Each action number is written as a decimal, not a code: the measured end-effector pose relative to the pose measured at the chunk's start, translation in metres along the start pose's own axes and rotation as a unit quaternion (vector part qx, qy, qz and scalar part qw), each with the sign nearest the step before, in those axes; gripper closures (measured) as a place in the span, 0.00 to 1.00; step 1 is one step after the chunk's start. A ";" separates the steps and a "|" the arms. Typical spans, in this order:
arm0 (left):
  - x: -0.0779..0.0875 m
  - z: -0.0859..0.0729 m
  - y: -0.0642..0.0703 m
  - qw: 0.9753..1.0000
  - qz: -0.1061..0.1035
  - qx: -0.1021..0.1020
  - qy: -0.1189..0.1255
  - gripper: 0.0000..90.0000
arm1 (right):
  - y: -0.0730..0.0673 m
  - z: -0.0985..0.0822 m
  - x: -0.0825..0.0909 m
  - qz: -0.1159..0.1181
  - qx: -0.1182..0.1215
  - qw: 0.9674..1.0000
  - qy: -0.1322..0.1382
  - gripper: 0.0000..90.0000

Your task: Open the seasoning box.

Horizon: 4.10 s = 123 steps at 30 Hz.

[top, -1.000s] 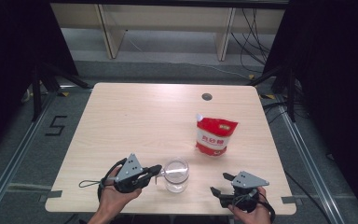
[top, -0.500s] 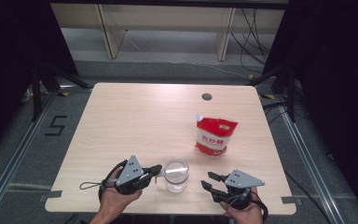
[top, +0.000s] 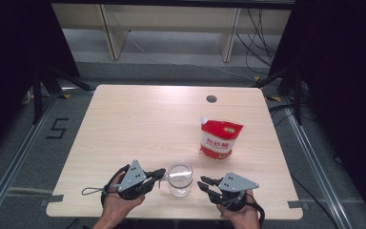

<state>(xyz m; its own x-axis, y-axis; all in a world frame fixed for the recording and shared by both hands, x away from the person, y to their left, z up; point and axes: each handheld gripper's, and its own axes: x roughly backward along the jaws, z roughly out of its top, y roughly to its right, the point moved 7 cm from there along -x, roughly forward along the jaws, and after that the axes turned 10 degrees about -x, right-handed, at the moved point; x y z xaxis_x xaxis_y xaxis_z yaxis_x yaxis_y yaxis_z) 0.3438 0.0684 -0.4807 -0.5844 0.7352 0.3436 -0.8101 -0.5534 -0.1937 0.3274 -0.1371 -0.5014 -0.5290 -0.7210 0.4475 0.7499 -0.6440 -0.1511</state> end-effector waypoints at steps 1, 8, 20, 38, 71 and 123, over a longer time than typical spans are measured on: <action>0.000 0.000 0.001 1.000 -0.003 0.004 0.002 0.99 | 0.001 0.002 -0.001 -0.003 0.008 1.000 0.006 0.86; 0.001 -0.002 0.000 1.000 0.002 -0.002 0.010 0.99 | -0.001 0.004 -0.005 0.000 0.014 1.000 0.009 0.91; 0.000 -0.004 0.001 0.999 0.016 -0.012 0.025 0.99 | -0.004 0.002 -0.009 0.001 0.015 1.000 -0.004 0.98; 0.005 -0.002 0.004 1.000 0.005 -0.003 0.018 0.99 | -0.002 0.003 -0.008 0.003 0.017 1.000 0.001 0.98; 0.006 -0.007 0.003 1.000 -0.002 0.012 0.026 0.94 | -0.006 0.032 -0.013 0.017 0.037 0.998 0.045 0.99; 0.032 -0.062 -0.012 0.995 0.008 0.068 -0.070 0.18 | 0.025 0.044 0.001 -0.022 0.005 0.997 0.070 0.74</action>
<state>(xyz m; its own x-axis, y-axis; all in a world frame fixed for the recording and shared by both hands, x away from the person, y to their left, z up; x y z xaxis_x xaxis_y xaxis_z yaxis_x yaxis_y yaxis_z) 0.3314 0.1228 -0.5242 -0.5774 0.6688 0.4684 -0.7810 -0.6196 -0.0780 0.3626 -0.1427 -0.4659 -0.6117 -0.7210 0.3257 0.7281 -0.6740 -0.1247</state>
